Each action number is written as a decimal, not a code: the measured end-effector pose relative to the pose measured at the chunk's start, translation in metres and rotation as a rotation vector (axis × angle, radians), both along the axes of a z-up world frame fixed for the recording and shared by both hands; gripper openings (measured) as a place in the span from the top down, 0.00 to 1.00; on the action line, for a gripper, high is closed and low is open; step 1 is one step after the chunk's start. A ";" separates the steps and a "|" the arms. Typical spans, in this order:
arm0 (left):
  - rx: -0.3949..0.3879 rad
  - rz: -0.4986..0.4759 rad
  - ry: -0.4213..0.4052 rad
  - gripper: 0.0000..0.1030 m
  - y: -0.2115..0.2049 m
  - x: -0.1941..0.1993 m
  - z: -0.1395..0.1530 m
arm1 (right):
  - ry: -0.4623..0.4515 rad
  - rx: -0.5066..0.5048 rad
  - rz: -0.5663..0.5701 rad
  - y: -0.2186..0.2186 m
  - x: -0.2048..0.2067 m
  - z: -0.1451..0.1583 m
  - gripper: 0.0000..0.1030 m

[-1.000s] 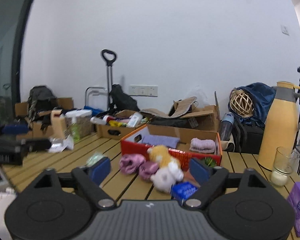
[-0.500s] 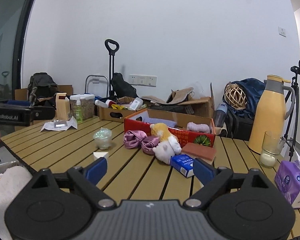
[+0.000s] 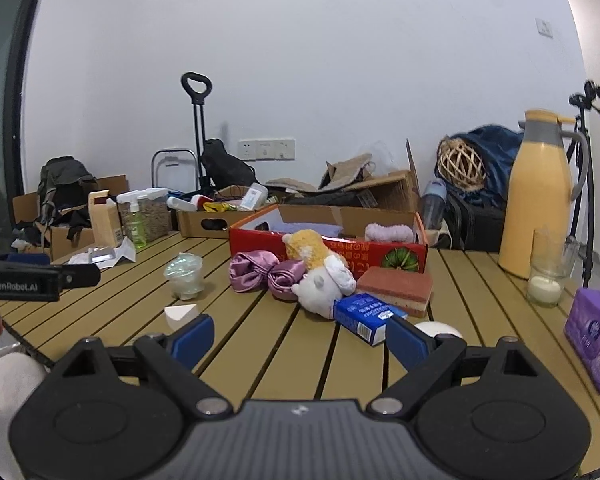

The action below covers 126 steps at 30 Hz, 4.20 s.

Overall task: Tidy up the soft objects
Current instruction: 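Move both grippers down onto the pink satin bow, then close both grippers on the pink satin bow and lift it, then carry the pink bow into the box and open both grippers, then withdraw both grippers from the box back over the table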

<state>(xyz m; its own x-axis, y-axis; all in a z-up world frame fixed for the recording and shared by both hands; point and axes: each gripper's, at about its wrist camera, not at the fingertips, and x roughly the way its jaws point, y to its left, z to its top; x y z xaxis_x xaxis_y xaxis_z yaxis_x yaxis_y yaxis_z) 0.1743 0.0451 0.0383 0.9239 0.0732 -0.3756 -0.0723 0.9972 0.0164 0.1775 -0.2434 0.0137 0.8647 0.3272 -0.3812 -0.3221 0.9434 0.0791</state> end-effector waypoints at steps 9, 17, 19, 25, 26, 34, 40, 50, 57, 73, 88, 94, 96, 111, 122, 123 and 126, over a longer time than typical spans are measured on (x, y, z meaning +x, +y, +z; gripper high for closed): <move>-0.079 -0.006 0.088 0.00 0.000 0.063 -0.034 | 0.061 0.004 -0.029 -0.002 0.038 -0.018 0.10; -0.087 -0.072 0.041 0.00 -0.018 0.140 -0.008 | 0.036 -0.025 0.002 0.013 0.103 -0.012 0.15; -0.072 -0.129 0.045 0.04 -0.025 0.165 -0.002 | 0.041 -0.014 0.016 0.017 0.126 -0.009 0.26; -0.276 -0.189 0.220 0.25 -0.013 0.237 -0.030 | 0.111 0.027 0.051 0.035 0.187 -0.015 0.49; -0.319 -0.180 0.236 0.25 -0.008 0.241 -0.038 | 0.127 0.050 0.078 0.039 0.194 -0.018 0.49; -0.370 -0.241 0.281 0.66 -0.020 0.259 -0.050 | 0.198 0.055 0.132 0.078 0.241 -0.051 0.59; -0.398 -0.247 0.290 0.94 -0.008 0.252 -0.049 | 0.192 0.029 0.119 0.089 0.240 -0.064 0.84; -0.442 -0.322 0.176 0.96 -0.025 0.123 0.001 | 0.227 0.244 0.270 0.033 0.149 -0.016 0.87; -0.353 -0.371 0.242 0.81 -0.055 0.061 -0.029 | 0.346 0.226 0.186 -0.018 0.092 -0.042 0.87; -0.409 -0.446 0.332 0.89 -0.078 0.098 -0.068 | 0.339 0.216 0.165 -0.040 0.079 -0.053 0.87; -0.466 -0.391 0.162 0.90 -0.032 0.283 0.059 | 0.143 0.148 0.294 0.000 0.277 0.062 0.87; -0.400 -0.255 0.353 0.88 0.001 0.398 0.017 | 0.341 0.099 0.273 0.067 0.422 0.027 0.87; -0.333 -0.172 0.384 0.86 0.001 0.412 0.004 | 0.414 0.041 0.243 0.091 0.454 0.005 0.87; -0.238 -0.240 0.239 0.49 0.008 0.357 0.053 | 0.403 -0.101 0.183 0.097 0.441 0.008 0.56; -0.058 -0.194 0.026 0.26 -0.007 0.206 0.093 | 0.218 -0.088 0.016 -0.011 0.306 0.094 0.47; -0.023 -0.189 0.000 0.25 -0.010 0.189 0.092 | 0.195 -0.090 0.005 -0.017 0.290 0.096 0.45; 0.033 -0.187 -0.044 0.19 -0.019 0.143 0.085 | 0.127 -0.094 -0.018 -0.031 0.239 0.101 0.39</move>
<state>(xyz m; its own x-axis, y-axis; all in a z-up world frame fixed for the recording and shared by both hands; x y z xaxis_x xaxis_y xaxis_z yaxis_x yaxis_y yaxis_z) 0.3170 0.0261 0.1237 0.9379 -0.0895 -0.3352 0.1128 0.9923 0.0507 0.4168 -0.2745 0.1151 0.8133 0.2695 -0.5156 -0.2977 0.9542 0.0291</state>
